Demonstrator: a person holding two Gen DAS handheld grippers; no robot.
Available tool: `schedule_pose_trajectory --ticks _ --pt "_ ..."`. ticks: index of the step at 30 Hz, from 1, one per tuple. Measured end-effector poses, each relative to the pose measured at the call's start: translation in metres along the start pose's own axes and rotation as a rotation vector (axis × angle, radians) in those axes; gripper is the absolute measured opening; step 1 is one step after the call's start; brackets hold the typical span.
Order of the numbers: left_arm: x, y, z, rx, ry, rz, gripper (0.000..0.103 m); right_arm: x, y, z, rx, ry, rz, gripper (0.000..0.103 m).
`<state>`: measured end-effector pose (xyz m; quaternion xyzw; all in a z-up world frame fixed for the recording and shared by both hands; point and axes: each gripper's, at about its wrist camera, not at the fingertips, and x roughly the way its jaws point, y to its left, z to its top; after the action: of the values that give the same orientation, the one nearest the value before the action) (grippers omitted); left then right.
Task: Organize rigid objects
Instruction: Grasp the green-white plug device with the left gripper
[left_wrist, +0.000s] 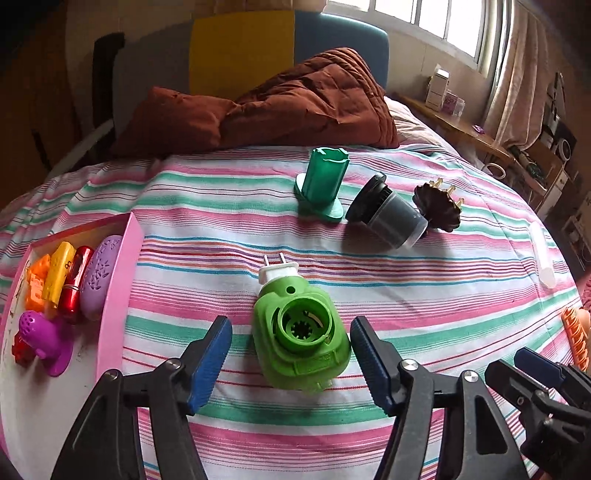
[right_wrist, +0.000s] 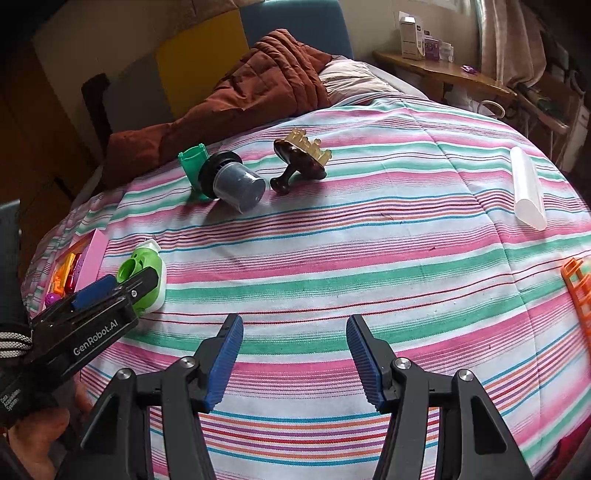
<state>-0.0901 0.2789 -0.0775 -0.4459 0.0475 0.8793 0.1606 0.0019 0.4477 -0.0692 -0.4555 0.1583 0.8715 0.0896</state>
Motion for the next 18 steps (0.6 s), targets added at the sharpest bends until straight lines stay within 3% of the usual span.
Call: schedule_pose_trajectory --ticks 7,11,12,13,18 --pt "0.001 0.004 0.009 -0.066 0.004 -0.034 0.068 0.0 0.003 -0.001 -0.013 -0.001 -0.004 0.059" --pt "0.006 -0.001 0.012 -0.053 0.008 -0.021 0.068 0.0 0.003 -0.001 -0.018 -0.003 -0.005 0.059" --pt "0.009 -0.002 0.012 -0.048 0.016 -0.021 0.066 -0.001 0.004 -0.001 -0.017 -0.003 -0.005 0.059" --pt "0.012 -0.001 0.01 -0.048 0.029 -0.015 0.057 -0.001 0.004 -0.001 -0.018 -0.003 -0.003 0.059" --pt "0.021 0.007 -0.002 -0.079 0.043 -0.053 0.053 -0.001 0.006 -0.002 -0.026 -0.007 -0.008 0.059"
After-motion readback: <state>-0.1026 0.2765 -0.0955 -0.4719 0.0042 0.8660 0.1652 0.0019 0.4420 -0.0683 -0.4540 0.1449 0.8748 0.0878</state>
